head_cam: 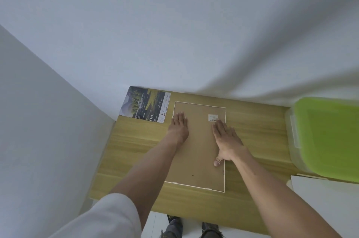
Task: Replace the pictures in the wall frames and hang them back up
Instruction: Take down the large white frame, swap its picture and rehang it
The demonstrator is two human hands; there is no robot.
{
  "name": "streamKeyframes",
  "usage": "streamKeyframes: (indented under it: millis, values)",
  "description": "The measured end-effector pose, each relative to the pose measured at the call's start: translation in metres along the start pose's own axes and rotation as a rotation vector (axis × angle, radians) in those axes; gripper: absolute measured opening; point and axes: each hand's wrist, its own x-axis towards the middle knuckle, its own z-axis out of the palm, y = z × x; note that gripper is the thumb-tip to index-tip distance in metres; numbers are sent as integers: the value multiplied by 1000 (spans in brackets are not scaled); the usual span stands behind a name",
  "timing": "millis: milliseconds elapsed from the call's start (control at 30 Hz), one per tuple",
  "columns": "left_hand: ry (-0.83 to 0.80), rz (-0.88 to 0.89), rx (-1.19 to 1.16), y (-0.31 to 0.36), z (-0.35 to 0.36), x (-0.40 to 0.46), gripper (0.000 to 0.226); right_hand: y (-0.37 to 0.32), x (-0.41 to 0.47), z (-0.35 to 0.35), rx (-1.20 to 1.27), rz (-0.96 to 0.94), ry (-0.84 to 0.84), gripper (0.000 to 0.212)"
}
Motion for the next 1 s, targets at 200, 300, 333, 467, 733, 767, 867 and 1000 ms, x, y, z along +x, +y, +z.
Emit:
streamKeyframes:
  millis: [200, 300, 333, 467, 733, 767, 867, 1000]
  values:
    - [-45, -21, -271, -17, 15, -25, 130, -2, -27, 22, 380, 29, 93, 118]
    - [-40, -86, -595, -20, 31, -39, 110, -8, -42, 36, 680, 101, 186, 85]
    - [-7, -98, -684, -19, 36, -41, 104, -13, -45, 39, 749, 159, 248, 74]
    - [222, -144, -949, -17, 45, -47, 84, -26, -46, 42, 1094, 445, 438, 24]
    - [292, -285, -1422, -33, 47, -60, 76, -32, -63, 54, 1421, 558, 495, 26]
    - [267, -305, -1450, -35, 47, -60, 69, -31, -66, 53, 1442, 562, 500, 26]
    - [223, -276, -1464, -42, 44, -62, 35, -28, -77, 45, 1472, 539, 516, 31]
    - [279, -209, -1432, -41, 20, -83, 27, -20, -95, 24, 1437, 480, 566, 31]
